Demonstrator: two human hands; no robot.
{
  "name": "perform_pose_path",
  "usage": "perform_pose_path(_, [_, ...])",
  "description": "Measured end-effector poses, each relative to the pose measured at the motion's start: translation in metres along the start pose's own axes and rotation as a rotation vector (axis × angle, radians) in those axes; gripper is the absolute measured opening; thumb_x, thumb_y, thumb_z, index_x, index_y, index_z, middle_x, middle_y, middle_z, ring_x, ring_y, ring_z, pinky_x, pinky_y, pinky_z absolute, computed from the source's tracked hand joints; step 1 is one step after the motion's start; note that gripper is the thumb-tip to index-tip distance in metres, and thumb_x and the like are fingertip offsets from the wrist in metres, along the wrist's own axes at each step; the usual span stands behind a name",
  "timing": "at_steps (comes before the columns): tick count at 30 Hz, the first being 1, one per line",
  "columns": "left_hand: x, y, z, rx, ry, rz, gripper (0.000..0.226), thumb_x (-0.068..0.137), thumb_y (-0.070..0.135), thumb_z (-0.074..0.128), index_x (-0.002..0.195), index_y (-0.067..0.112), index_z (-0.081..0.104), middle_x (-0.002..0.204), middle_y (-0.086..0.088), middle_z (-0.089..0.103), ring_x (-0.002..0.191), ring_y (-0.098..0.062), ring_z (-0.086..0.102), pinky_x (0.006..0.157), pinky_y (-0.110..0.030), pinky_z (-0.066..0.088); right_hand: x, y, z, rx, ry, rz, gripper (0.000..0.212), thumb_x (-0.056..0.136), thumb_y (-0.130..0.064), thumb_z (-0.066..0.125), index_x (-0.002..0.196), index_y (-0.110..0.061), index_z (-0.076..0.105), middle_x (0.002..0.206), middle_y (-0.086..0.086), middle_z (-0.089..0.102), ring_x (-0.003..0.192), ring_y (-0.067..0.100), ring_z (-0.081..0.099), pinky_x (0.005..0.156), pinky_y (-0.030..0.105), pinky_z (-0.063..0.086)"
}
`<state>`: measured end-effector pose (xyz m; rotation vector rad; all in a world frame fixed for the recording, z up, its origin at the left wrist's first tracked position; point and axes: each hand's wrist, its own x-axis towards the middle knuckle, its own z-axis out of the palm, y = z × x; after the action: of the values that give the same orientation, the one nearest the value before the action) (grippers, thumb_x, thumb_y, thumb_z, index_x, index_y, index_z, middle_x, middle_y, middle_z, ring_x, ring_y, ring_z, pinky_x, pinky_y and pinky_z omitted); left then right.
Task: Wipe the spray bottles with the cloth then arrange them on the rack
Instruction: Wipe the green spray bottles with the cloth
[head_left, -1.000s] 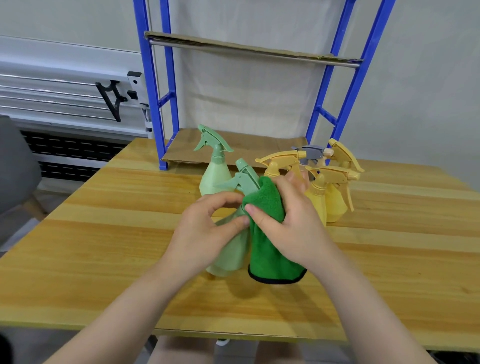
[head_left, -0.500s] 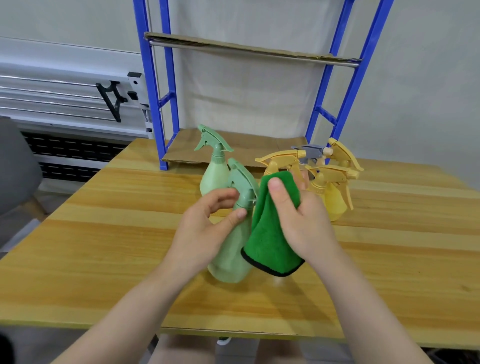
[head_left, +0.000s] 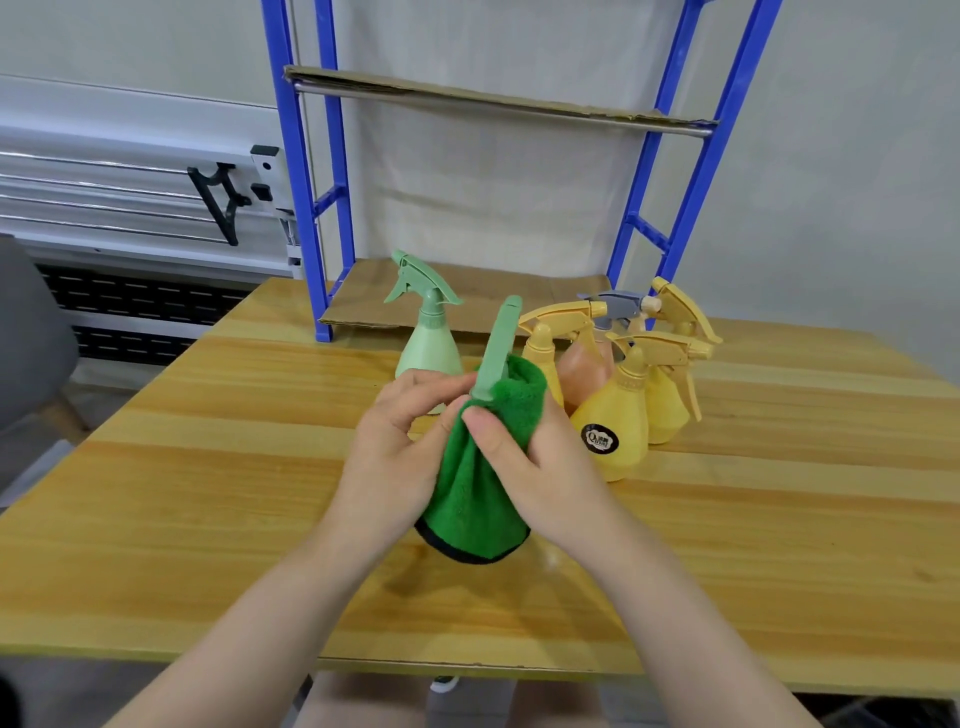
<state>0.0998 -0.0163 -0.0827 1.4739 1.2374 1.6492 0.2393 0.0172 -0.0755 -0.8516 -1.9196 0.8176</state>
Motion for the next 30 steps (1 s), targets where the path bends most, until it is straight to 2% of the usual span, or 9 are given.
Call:
perform_pose_path(2, [-0.003,-0.001,-0.001,0.221,-0.004,0.073,0.033,0.095,0.01,0.057,0.102,0.039,0.071,0.103,0.02,0.066,0.11,-0.004,0.055,0.096,-0.028,0.043,-0.001,0.003,0.003,0.048,0.054,0.06,0.04,0.083,-0.053,0.057,0.113,-0.027,0.056,0.104,-0.013,0.062,0.101,0.006,0.061,0.088,0.034,0.052])
perform_pose_path(4, [-0.008,0.001,0.0,0.238,-0.031,0.067,0.037,0.098,0.009,0.05,0.105,0.042,0.067,0.108,0.026,0.064,0.113,-0.001,0.054,0.097,-0.026,0.043,-0.003,0.006,0.008,0.096,0.119,0.109,0.048,0.077,-0.052,0.065,0.116,-0.026,0.057,0.102,-0.018,0.066,0.1,0.004,0.063,0.088,0.034,0.054])
perform_pose_path(7, [-0.014,0.008,0.003,0.029,-0.063,-0.042,0.038,0.1,0.007,0.043,0.115,0.032,0.067,0.111,0.019,0.068,0.111,-0.001,0.059,0.094,-0.022,0.046,-0.004,0.009,0.011,0.073,0.228,0.149,0.046,0.074,-0.047,0.069,0.113,-0.025,0.059,0.098,-0.017,0.068,0.095,0.004,0.065,0.083,0.032,0.055])
perform_pose_path(10, [-0.015,0.01,0.006,-0.093,-0.16,-0.103,0.034,0.096,0.009,0.044,0.121,0.026,0.059,0.113,0.013,0.069,0.112,0.0,0.059,0.088,-0.013,0.046,-0.003,0.013,0.004,-0.115,0.331,0.127,0.036,0.076,-0.043,0.069,0.106,-0.027,0.059,0.091,-0.014,0.067,0.086,0.003,0.063,0.071,0.022,0.051])
perform_pose_path(15, [-0.005,0.004,0.008,0.316,-0.182,0.039,0.036,0.093,0.015,0.058,0.12,0.038,0.064,0.117,0.022,0.061,0.12,0.006,0.046,0.102,-0.016,0.036,-0.007,0.024,-0.019,-0.225,0.346,0.124,0.027,0.086,-0.036,0.07,0.108,-0.02,0.063,0.081,-0.023,0.061,0.076,-0.017,0.057,0.061,0.002,0.039])
perform_pose_path(20, [0.0,0.003,0.025,0.337,-0.29,0.064,0.036,0.089,0.028,0.065,0.118,0.048,0.057,0.112,0.025,0.062,0.116,0.005,0.049,0.098,-0.015,0.039,-0.016,0.032,-0.041,-0.333,0.385,0.128,0.038,0.088,-0.041,0.066,0.112,-0.013,0.066,0.075,-0.022,0.059,0.072,-0.013,0.057,0.059,0.003,0.038])
perform_pose_path(23, [0.007,-0.004,0.04,0.348,-0.266,0.075,0.035,0.09,0.027,0.064,0.12,0.043,0.057,0.117,0.023,0.06,0.117,0.005,0.05,0.1,-0.02,0.042,-0.016,0.033,-0.042,-0.401,0.38,0.111,0.057,0.087,-0.051,0.059,0.123,-0.007,0.062,0.073,-0.017,0.059,0.064,-0.001,0.057,0.056,0.004,0.037])
perform_pose_path(26, [0.014,-0.008,0.05,0.331,-0.242,0.088,0.037,0.091,0.017,0.064,0.118,0.041,0.055,0.116,0.024,0.062,0.114,0.01,0.051,0.097,-0.014,0.042,-0.013,0.04,-0.045,-0.354,0.325,0.142,0.042,0.092,-0.037,0.063,0.125,-0.013,0.06,0.09,-0.009,0.066,0.08,0.01,0.062,0.062,0.007,0.041])
perform_pose_path(30, [0.018,-0.008,0.053,0.324,-0.217,0.082,0.041,0.088,0.016,0.069,0.111,0.045,0.051,0.108,0.032,0.059,0.106,0.022,0.05,0.085,0.0,0.038,-0.009,0.039,-0.056,-0.208,0.11,0.221,0.036,0.096,-0.021,0.059,0.132,-0.023,0.052,0.108,-0.016,0.063,0.1,0.005,0.058,0.079,0.008,0.043])
